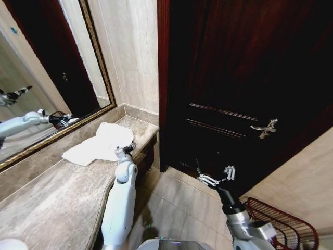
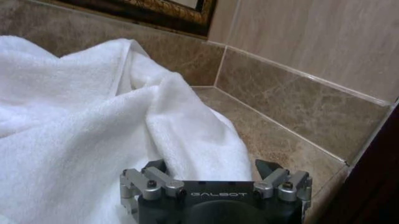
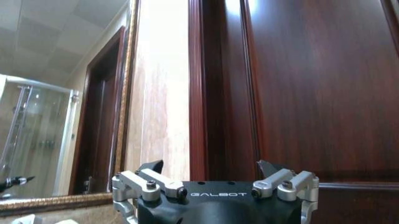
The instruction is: Discard the used towel into the hamper.
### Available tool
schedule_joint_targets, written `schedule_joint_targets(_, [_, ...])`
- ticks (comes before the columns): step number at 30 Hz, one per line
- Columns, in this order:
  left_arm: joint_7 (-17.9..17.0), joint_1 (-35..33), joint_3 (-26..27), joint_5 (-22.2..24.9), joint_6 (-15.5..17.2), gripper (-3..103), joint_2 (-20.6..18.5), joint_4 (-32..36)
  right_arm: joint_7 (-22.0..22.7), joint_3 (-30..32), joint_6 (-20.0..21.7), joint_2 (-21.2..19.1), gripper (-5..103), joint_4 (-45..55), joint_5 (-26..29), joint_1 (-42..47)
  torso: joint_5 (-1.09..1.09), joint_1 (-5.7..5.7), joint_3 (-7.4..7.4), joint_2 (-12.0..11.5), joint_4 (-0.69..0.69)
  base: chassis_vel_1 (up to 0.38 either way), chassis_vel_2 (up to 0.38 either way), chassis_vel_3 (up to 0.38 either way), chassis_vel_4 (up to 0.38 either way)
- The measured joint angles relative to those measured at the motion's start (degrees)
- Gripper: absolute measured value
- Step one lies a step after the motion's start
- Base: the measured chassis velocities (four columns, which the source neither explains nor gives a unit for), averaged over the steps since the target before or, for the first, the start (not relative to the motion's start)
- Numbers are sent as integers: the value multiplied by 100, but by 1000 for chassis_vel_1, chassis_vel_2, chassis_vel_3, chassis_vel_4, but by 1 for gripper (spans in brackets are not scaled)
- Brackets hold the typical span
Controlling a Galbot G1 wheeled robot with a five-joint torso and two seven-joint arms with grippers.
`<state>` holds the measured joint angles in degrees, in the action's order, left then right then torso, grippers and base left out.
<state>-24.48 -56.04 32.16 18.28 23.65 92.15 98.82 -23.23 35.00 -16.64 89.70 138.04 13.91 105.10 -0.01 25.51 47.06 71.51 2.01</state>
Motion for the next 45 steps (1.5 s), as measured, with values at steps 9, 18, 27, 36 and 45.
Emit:
schedule_joint_targets(9, [200,-87,114,156,-389,77,-2,-133,37,81,90,-83,100,91,173,-51,1,0,0,0,3,0,0,0,0])
schedule_joint_targets(18, [293,-164,81,-167,-634,40,-3,-281,-59,85,64,-106,100,69,231,-67,2,0,0,0,0,0,0,0,0])
schedule_joint_targets(27, [483,-355,144,-266,-847,8,-5,-130,-79,57,-37,-92,100,26,221,-91,3,0,0,0,1,0,0,0,0])
schedule_joint_targets(36, [1039,-875,128,-421,-1407,3,5,136,110,121,-138,-44,100,98,217,-129,-4,0,0,0,3,0,0,0,0])
schedule_joint_targets(45, [1613,-1841,145,-968,-1886,3,4,1414,216,74,-248,17,100,153,225,-170,2,0,0,0,2,0,0,0,0])
